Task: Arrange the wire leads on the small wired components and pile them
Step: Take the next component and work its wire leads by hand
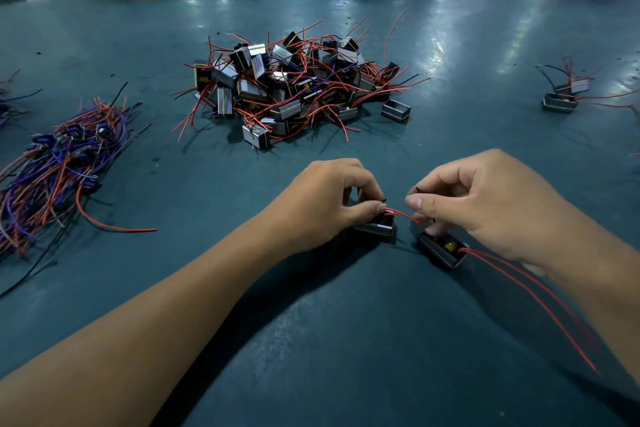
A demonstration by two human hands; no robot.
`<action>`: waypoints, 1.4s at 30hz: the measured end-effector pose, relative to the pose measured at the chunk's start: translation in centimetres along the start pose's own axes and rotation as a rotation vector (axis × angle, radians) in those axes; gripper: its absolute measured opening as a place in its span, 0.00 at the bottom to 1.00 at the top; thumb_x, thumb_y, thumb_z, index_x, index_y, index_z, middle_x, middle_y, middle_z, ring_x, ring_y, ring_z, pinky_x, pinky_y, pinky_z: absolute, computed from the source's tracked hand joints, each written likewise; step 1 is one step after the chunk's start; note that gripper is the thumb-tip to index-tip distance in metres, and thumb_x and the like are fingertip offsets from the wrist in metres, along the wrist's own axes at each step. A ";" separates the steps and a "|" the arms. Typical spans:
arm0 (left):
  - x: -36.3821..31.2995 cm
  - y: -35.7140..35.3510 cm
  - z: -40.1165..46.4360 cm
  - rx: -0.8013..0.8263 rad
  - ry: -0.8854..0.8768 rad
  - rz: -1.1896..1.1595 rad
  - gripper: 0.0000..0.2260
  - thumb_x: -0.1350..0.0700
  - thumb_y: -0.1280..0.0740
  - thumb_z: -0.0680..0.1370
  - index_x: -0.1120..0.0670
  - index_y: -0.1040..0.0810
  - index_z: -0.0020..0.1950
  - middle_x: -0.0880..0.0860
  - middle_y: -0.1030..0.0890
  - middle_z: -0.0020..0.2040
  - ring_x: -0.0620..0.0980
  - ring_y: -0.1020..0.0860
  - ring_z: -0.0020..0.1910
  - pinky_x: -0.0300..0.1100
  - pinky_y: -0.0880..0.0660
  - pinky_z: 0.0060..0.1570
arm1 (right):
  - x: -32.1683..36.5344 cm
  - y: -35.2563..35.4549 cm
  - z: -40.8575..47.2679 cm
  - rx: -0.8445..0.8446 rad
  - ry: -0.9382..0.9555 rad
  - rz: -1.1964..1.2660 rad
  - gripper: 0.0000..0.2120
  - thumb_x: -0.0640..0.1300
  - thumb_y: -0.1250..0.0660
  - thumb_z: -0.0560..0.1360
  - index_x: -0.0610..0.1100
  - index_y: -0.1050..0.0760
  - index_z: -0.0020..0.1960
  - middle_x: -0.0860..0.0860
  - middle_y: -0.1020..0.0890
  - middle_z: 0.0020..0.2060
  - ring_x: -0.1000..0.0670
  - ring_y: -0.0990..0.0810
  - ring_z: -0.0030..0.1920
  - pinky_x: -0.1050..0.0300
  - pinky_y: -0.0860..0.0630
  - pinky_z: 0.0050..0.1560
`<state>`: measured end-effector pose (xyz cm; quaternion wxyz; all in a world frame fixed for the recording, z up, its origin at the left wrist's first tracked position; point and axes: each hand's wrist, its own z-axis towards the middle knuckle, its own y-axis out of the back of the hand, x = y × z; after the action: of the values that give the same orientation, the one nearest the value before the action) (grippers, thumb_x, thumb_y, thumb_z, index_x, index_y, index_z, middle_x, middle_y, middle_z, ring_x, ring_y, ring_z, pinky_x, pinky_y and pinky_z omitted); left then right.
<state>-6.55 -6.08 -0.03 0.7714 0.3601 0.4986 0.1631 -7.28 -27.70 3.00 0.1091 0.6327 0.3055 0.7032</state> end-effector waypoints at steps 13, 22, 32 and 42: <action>0.0 0.1 -0.1 0.022 0.022 -0.200 0.03 0.54 0.26 0.77 0.53 0.16 0.47 0.47 0.17 0.40 0.48 0.21 0.37 0.40 0.25 0.38 | -0.9 -1.2 0.4 -0.013 -0.021 0.145 0.05 0.38 0.29 0.76 0.45 0.19 0.43 0.46 0.16 0.31 0.46 0.17 0.31 0.54 0.19 0.31; 0.3 0.1 0.0 -0.015 0.044 -0.293 0.03 0.54 0.25 0.76 0.53 0.15 0.45 0.49 0.16 0.38 0.37 0.26 0.28 0.27 0.31 0.32 | -1.1 -1.7 0.5 -0.041 0.086 0.081 0.05 0.42 0.29 0.76 0.50 0.18 0.42 0.50 0.18 0.28 0.52 0.25 0.23 0.61 0.30 0.24; 0.1 0.1 0.0 -0.027 0.063 -0.365 0.04 0.56 0.26 0.77 0.55 0.16 0.43 0.37 0.23 0.28 0.35 0.29 0.23 0.22 0.38 0.27 | -0.9 -2.4 0.7 -0.098 0.127 0.262 0.04 0.41 0.28 0.75 0.46 0.18 0.42 0.50 0.21 0.26 0.53 0.29 0.24 0.59 0.34 0.23; -0.4 0.5 -0.1 -0.004 0.091 -0.316 0.06 0.48 0.26 0.75 0.49 0.16 0.41 0.38 0.22 0.29 0.42 0.34 0.26 0.32 0.38 0.27 | -1.4 -2.2 1.1 -0.039 0.144 0.318 0.05 0.41 0.28 0.75 0.48 0.17 0.41 0.52 0.20 0.28 0.54 0.28 0.29 0.66 0.34 0.26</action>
<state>-6.77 -5.94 0.59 0.7650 0.2678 0.5830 0.0569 -6.52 -26.37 0.60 -0.0133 0.6189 0.1951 0.7608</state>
